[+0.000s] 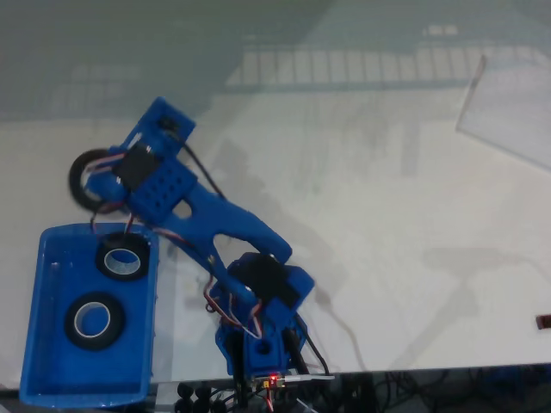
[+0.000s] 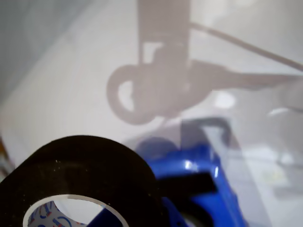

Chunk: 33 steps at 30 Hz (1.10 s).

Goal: Grasp all tape and put them in the bin.

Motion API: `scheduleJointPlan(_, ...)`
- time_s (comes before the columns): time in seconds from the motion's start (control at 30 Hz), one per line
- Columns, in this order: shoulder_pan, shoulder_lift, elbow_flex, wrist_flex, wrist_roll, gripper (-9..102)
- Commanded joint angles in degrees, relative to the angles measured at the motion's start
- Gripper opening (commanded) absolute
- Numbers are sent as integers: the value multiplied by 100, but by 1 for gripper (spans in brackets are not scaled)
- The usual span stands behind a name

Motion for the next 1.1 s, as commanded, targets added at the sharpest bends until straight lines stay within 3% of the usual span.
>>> scheduleJointPlan(0.0,-958,431,-53,149,18,0)
scheduleJointPlan(0.23,-3015,457,70,501,-35,0)
scheduleJointPlan(0.37,-3700,325,404,510,-97,0)
scheduleJointPlan(0.7,-3850,149,870,413,-369,1)
scheduleJointPlan(1.0,-3779,158,879,387,-26,30)
scheduleJointPlan(1.07,-3753,149,879,334,53,32)
